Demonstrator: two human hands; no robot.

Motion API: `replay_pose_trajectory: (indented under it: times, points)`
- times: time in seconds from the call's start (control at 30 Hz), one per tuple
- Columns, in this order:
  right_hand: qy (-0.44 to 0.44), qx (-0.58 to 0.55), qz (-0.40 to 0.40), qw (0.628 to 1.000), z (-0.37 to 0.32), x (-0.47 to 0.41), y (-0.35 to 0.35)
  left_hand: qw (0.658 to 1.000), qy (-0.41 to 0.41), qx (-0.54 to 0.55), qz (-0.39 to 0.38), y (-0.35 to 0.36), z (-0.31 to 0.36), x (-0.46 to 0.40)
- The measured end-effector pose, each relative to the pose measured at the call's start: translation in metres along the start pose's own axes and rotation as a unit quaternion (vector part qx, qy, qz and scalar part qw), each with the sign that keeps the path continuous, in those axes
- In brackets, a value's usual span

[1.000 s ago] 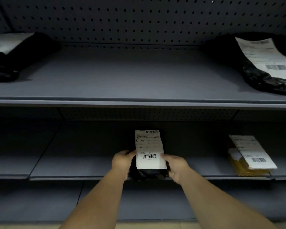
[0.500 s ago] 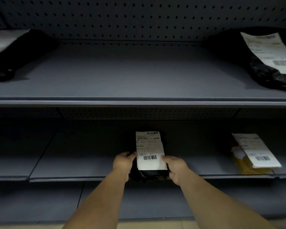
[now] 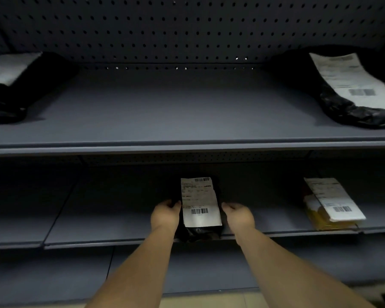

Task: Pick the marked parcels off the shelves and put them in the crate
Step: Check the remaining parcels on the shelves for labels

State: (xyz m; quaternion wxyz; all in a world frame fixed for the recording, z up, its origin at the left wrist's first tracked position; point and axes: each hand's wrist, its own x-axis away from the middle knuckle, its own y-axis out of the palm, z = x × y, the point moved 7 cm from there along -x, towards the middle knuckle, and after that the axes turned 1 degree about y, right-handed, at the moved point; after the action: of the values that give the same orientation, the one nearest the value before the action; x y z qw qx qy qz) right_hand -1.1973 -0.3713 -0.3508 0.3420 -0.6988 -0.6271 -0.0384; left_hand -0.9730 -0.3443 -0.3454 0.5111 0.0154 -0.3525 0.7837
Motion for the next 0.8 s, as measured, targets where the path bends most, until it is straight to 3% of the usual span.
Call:
replay_pose_trajectory:
  times: [0.2, 0.37, 0.53, 0.8]
  points:
    - [-0.124, 0.193, 0.139, 0.964, -0.023, 0.04, -0.048, 0.973, 0.149, -0.157, 0.084, -0.024, 0.045, 0.044]
    - [-0.216, 0.31, 0.215, 0.9, -0.032, 0.067, -0.084, 0.88, 0.303, -0.349, 0.105, -0.001, 0.087, 0.084]
    - [-0.257, 0.365, 0.227, 0.865, -0.024, 0.072, -0.12, 0.828, 0.367, -0.41, 0.104, 0.034, 0.106, 0.114]
    - [-0.283, 0.375, 0.226, 0.853, 0.006, 0.057, -0.216, 0.8, 0.389, -0.445, 0.101, 0.12, 0.144, 0.167]
